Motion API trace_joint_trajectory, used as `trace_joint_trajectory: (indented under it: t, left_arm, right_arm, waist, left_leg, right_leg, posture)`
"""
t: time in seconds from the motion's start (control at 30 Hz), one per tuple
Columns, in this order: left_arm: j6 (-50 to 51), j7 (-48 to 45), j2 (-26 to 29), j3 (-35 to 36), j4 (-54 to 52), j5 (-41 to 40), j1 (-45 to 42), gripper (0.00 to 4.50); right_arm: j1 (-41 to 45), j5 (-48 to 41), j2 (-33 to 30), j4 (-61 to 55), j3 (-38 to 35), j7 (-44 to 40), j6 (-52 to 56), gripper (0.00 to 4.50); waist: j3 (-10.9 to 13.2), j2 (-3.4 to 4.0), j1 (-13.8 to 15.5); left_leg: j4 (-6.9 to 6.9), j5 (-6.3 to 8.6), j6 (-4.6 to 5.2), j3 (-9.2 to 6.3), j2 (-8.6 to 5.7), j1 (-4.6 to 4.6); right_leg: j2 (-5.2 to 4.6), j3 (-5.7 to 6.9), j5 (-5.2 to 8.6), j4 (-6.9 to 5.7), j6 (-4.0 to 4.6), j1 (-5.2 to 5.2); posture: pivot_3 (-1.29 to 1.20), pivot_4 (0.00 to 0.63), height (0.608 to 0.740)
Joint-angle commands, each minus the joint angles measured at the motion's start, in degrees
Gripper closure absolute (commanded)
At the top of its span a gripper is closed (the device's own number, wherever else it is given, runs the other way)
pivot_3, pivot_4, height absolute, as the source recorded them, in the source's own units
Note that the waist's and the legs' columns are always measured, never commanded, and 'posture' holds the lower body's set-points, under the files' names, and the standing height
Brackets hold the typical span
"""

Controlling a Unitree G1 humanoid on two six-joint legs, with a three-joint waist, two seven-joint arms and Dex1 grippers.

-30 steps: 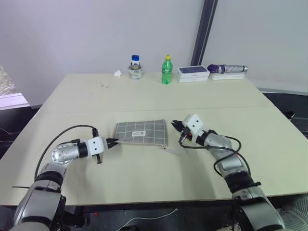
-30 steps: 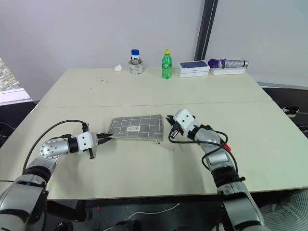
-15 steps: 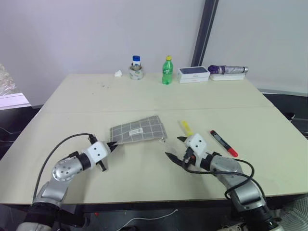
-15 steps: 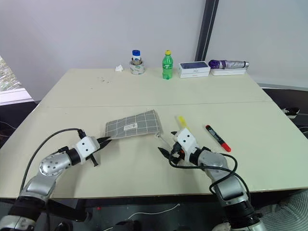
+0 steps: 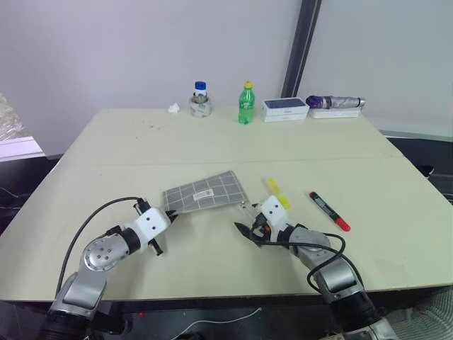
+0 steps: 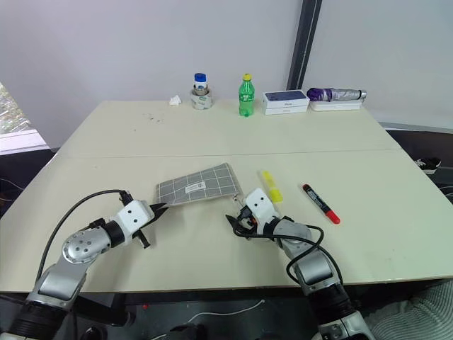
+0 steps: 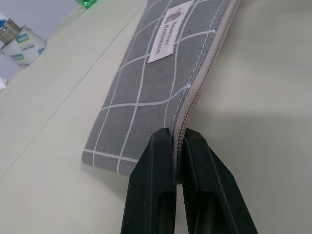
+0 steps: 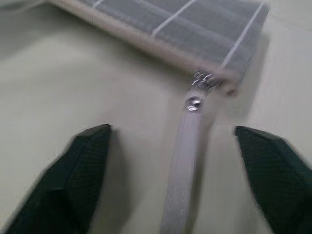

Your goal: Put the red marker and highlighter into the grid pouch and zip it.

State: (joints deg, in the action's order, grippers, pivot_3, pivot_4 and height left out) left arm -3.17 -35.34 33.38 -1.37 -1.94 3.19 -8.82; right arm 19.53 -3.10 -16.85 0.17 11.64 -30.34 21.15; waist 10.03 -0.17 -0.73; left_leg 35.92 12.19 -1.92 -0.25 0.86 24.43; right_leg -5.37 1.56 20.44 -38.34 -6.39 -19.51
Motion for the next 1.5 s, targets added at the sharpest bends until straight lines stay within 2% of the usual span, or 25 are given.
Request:
trace_joint_trajectory:
  t: [0.03,0.17,0.47,0.8,1.03,1.23,1.33,1.47,1.5]
  left_arm:
    - [0.58,0.36,-0.55,-0.06,-3.03,-0.64,0.21,4.5]
    - [1.42,0.77,-2.18,-0.24,-3.19,-1.15,0.46,4.5]
    - [2.86,0.64,-5.65,-2.16,-4.17,-1.03,0.13,4.5]
    - [4.56,0.92,-6.29,-2.58,-5.38,-1.01,-0.04,4.5]
    - [4.93,0.88,-6.86,-3.06,-5.2,-0.83,-1.24,4.5]
    - [3.16,1.07,-5.68,-1.27,-3.44,-1.06,-1.75,4.5]
    - [2.89,1.64,-5.99,-1.12,-3.64,-1.22,-2.11,4.5]
    - [2.5,2.18,-6.01,-0.97,-4.09,-1.27,-2.14,4.5]
    - [2.14,2.27,-5.81,-0.96,-4.24,-1.13,-2.06,4.5]
  right_arm:
    - [1.29,0.06,1.04,-0.78,-0.1,1.03,1.55,2.46]
    - [2.03,0.88,1.45,-1.23,1.78,0.24,1.18,4.46]
    - [9.12,6.51,2.19,3.02,10.86,-5.61,-5.84,4.46]
    - [17.23,13.77,3.76,9.64,21.7,-14.05,-17.58,4.46]
    - [20.84,17.17,5.08,14.85,24.87,-17.17,-24.46,4.46]
    - [19.91,18.11,2.7,14.0,21.13,-14.93,-26.58,4.46]
    - [18.35,15.66,0.05,10.35,19.42,-18.2,-26.3,3.67]
    - [14.73,14.14,-4.92,3.54,16.45,-20.47,-21.98,1.64]
    - [13.18,12.34,-6.4,0.96,15.47,-22.39,-19.57,1.64]
  waist:
    - [0.0,0.0,0.07]
    - [0.0,0.0,0.1]
    - [0.0,0.0,0.03]
    - [0.0,0.0,-0.07]
    - [0.01,-0.01,0.03]
    - [0.01,-0.01,0.04]
    - [0.01,-0.02,0.04]
    - [0.02,-0.03,0.15]
    - [0.02,-0.04,0.17]
  left_leg:
    - [0.0,0.0,0.0,0.0,0.0,0.0]
    - [0.01,0.0,0.0,0.0,0.0,0.0]
    - [0.01,0.0,0.0,0.0,-0.01,0.0]
    - [0.01,0.0,0.0,-0.01,-0.02,0.01]
    - [0.02,0.0,0.0,-0.02,-0.02,0.01]
    - [0.01,-0.01,-0.02,-0.02,-0.02,0.01]
    - [0.01,-0.01,-0.02,-0.02,-0.01,0.01]
    - [0.02,-0.01,-0.02,-0.02,-0.01,0.01]
    - [0.02,-0.01,-0.02,-0.02,-0.01,0.02]
  right_leg:
    - [0.0,0.0,0.0,0.0,0.0,0.0]
    - [-0.01,0.0,0.0,0.0,0.0,0.01]
    - [0.01,0.0,0.0,0.0,0.0,-0.01]
    - [0.02,0.0,0.0,0.0,0.0,-0.04]
    - [0.01,0.01,0.0,0.0,0.0,-0.03]
    - [0.02,0.01,0.0,0.0,0.0,-0.04]
    - [0.01,0.01,0.0,0.01,0.0,-0.02]
    - [0.0,0.0,0.0,0.02,0.0,-0.02]
    - [0.0,0.01,0.0,0.03,0.0,-0.01]
  posture:
    - [0.0,0.15,0.74]
    - [0.0,0.15,0.74]
    - [0.0,0.15,0.74]
    - [0.0,0.15,0.74]
    - [0.0,0.15,0.74]
    - [0.0,0.15,0.74]
    - [0.0,0.15,0.74]
    - [0.0,0.15,0.74]
    - [0.0,0.15,0.74]
